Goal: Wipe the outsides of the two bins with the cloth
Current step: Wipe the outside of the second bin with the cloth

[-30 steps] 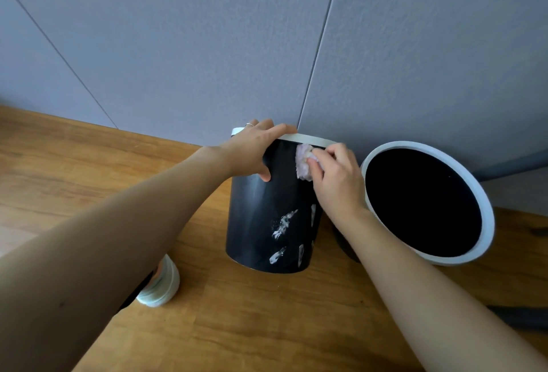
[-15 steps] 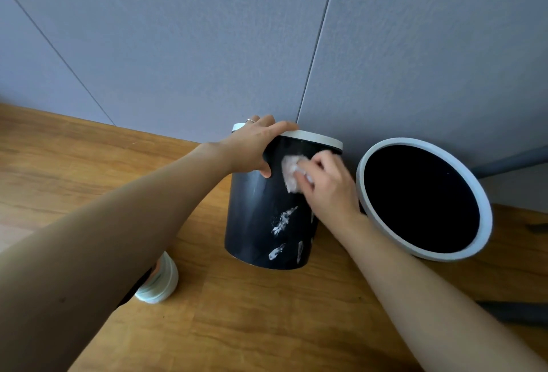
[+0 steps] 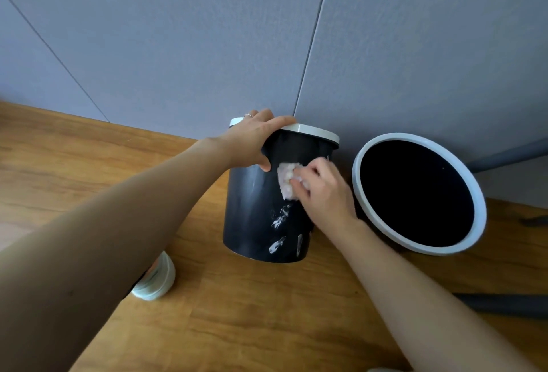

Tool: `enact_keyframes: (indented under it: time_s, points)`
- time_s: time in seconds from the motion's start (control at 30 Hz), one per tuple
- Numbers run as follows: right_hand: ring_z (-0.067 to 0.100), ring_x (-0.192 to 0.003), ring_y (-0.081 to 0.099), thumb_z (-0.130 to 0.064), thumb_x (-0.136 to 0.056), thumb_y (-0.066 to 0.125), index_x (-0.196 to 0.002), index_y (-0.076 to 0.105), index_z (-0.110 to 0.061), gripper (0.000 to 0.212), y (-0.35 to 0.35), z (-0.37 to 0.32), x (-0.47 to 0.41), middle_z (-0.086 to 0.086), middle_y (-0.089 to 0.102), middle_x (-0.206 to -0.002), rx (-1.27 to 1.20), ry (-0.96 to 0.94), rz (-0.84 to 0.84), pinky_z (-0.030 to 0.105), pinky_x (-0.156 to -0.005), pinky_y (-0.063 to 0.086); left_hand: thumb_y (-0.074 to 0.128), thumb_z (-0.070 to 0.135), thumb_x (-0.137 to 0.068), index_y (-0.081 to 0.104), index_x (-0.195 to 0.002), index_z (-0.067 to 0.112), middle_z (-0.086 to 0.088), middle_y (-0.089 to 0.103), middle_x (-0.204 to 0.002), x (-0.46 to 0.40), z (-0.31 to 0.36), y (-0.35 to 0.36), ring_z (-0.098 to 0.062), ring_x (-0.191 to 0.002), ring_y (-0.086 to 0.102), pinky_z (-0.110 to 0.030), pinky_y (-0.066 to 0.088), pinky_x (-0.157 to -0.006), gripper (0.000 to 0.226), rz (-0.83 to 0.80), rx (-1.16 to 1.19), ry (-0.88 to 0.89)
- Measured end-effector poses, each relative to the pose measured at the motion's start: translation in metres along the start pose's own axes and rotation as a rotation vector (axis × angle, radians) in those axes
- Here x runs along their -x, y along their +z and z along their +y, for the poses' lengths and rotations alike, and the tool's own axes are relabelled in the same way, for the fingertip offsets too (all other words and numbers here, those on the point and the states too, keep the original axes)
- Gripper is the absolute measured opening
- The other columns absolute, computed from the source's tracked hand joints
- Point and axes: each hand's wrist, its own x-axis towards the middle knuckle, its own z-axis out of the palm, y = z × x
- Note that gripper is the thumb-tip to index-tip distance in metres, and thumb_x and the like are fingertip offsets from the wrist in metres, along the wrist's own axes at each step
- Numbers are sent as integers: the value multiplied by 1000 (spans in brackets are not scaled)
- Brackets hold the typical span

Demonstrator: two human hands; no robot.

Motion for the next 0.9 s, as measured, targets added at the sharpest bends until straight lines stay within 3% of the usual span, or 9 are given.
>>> enact_keyframes:
  time_s: [0.23, 0.33, 0.47, 0.6, 0.7, 0.8, 0.9]
  points:
    - [18, -67, 52, -20, -85, 69, -82, 66, -13, 9, 12, -8, 75, 4, 55, -79, 21, -306, -231, 31, -54, 50, 88, 26, -62, 23, -143, 44, -2, 41, -124, -5, 0, 1, -28, -115, 37, -47, 41, -95, 105, -1, -6, -9]
    - [21, -71, 53, -19, -85, 67, -89, 69, -11, 9, 11, -4, 51, 7, 56, -84, 52, -231, -164, 32, -60, 51, 88, 25, -61, 24, -143, 44, -3, 41, -124, -5, 0, 1, -29, -114, 37, -46, 41, -95, 106, 2, -2, -17]
    - [23, -72, 52, -21, -89, 62, -94, 70, -11, 14, 7, -2, 9, 8, 55, -85, 40, -11, -18, 31, -55, 46, 88, 25, -61, 25, -144, 42, -3, 42, -123, -6, 1, 2, -29, -113, 38, -44, 40, -95, 106, 8, -14, -14]
    - [19, -72, 52, -23, -90, 61, -96, 66, -10, 15, 13, -11, 41, 7, 55, -87, 80, -154, -165, 30, -57, 50, 88, 26, -60, 24, -143, 43, -3, 42, -121, -7, -3, 3, -28, -111, 38, -44, 39, -95, 106, 14, 0, -20]
    - [15, -66, 50, -21, -82, 71, -85, 64, -13, 11, 16, -16, 79, 3, 54, -80, 71, -321, -322, 26, -53, 48, 88, 26, -60, 23, -142, 44, -2, 41, -120, -6, -5, 3, -27, -111, 37, -44, 39, -93, 106, 20, 6, -15]
    - [16, -67, 51, -19, -83, 69, -84, 65, -12, 8, 17, -11, 73, 3, 56, -80, 58, -335, -293, 27, -54, 49, 89, 27, -60, 23, -143, 44, -3, 41, -121, -6, -4, 4, -28, -111, 38, -45, 39, -94, 107, 18, -5, -17]
    - [21, -70, 53, -19, -88, 62, -91, 68, -10, 12, 12, -7, 37, 7, 56, -84, 68, -140, -121, 30, -55, 49, 89, 26, -59, 24, -142, 44, -2, 41, -120, -5, -4, 5, -28, -110, 37, -43, 39, -93, 107, 21, 2, -26]
